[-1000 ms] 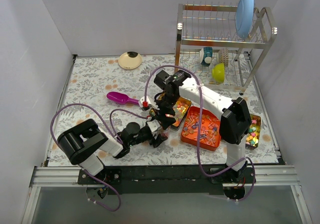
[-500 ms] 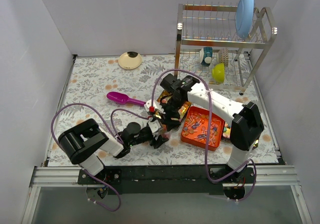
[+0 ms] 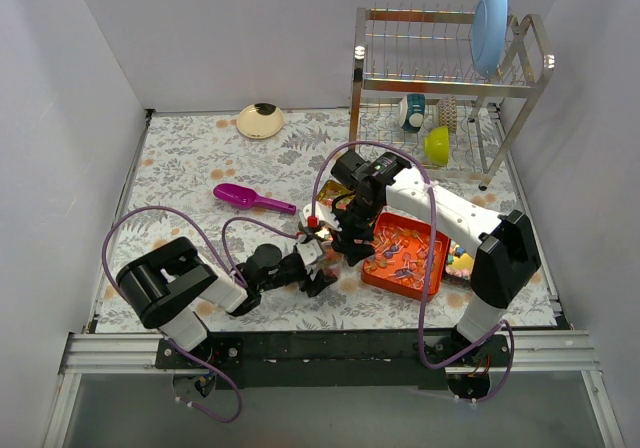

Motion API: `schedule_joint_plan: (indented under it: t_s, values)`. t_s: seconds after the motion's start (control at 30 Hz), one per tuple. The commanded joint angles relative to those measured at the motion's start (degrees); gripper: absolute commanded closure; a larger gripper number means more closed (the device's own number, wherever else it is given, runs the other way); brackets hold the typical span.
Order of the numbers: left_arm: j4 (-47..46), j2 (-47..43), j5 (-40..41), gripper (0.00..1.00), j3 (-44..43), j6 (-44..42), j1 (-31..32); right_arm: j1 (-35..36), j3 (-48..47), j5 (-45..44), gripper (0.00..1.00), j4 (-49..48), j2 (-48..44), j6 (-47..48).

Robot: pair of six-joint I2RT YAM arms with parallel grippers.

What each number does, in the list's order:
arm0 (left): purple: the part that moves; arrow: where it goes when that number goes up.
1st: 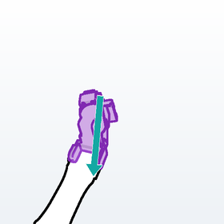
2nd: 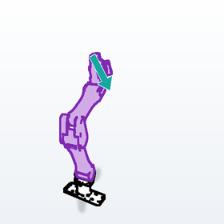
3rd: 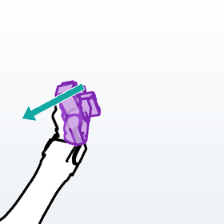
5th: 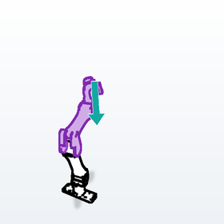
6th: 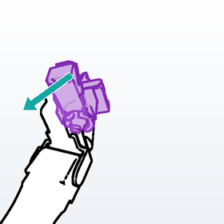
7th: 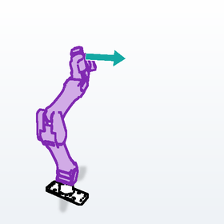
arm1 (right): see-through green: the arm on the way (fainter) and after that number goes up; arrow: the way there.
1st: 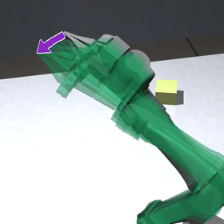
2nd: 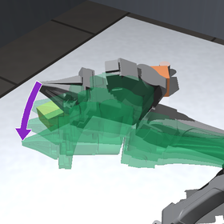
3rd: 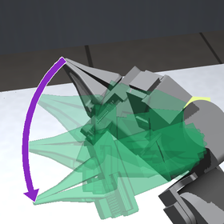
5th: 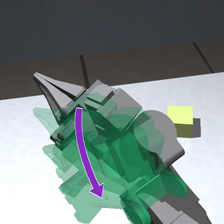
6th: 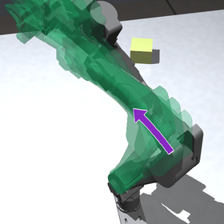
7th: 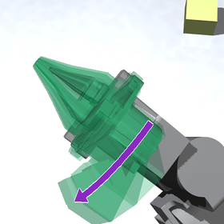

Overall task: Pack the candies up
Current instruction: Screw the bottle lid onto the packing bottle, then reset both arms

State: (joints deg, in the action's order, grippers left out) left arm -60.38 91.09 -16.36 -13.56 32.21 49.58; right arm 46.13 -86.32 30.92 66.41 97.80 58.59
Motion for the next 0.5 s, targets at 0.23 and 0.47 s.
schedule_joint_plan:
  t_s: [0.23, 0.47]
  values:
    - [21.25, -12.14, -8.58, 0.02, 2.21, -3.63, -1.95, -0.78, -3.57, -2.09, 0.32, 6.62, -1.04, -1.19]
    - [40.39, -32.27, -8.78, 0.02, -4.42, -1.25, -2.91, -4.82, -12.71, -3.93, 0.32, 5.84, -0.5, -7.25]
